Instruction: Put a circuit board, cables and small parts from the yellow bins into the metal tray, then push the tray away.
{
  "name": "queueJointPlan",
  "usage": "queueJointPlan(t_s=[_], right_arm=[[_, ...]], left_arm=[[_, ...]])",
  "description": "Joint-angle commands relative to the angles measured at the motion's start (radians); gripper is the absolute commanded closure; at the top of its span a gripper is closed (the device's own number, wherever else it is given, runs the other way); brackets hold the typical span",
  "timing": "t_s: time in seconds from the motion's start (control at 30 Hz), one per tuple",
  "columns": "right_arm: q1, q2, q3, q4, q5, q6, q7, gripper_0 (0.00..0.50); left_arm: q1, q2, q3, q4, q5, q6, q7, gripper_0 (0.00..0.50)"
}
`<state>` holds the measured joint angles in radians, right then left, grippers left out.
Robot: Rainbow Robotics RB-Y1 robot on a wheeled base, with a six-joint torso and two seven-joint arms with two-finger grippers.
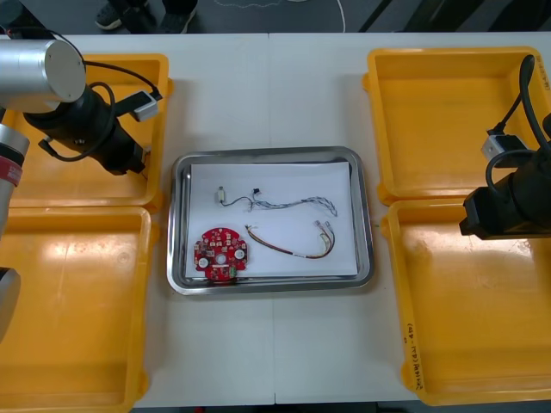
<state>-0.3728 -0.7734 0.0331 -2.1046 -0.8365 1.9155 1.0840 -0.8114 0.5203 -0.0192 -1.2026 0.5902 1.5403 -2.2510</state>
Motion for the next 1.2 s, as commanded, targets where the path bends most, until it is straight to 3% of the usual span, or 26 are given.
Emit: queueJointPlan(t_s=[0.03, 0.9, 0.93, 1.07, 1.17, 1.2], right_arm=[[0.008, 0.000, -0.028, -0.029, 0.005, 0.004, -0.044, 0.000], [0.008, 0.000, -0.028, -0.029, 0.005, 0.004, -0.044, 0.000], [0.008, 0.000, -0.028, -0.029, 0.005, 0.004, -0.044, 0.000], [0.008, 0.000, -0.028, -0.029, 0.005, 0.004, -0.044, 0.000], [0.008, 0.000, -0.028, -0.029, 0.005, 0.004, -0.044, 0.000], [0.008, 0.000, -0.028, -0.029, 0.005, 0.004, -0.044, 0.000]], left_arm=[[0.012, -0.025, 0.018, -0.038, -0.017, -0.012, 0.059, 0.002], [0.052, -0.056, 0.008, -0.035, -0.063, -0.062, 0.074, 0.079], [0.054, -0.056, 0.008, -0.035, -0.063, -0.062, 0.073, 0.097], [0.054, -0.056, 0.008, -0.034, -0.063, -0.060, 0.068, 0.255], [0.054, -0.056, 0.008, -0.034, -0.063, -0.059, 0.067, 0.428], [0.054, -0.056, 0.008, -0.035, -0.063, -0.059, 0.067, 0.451]])
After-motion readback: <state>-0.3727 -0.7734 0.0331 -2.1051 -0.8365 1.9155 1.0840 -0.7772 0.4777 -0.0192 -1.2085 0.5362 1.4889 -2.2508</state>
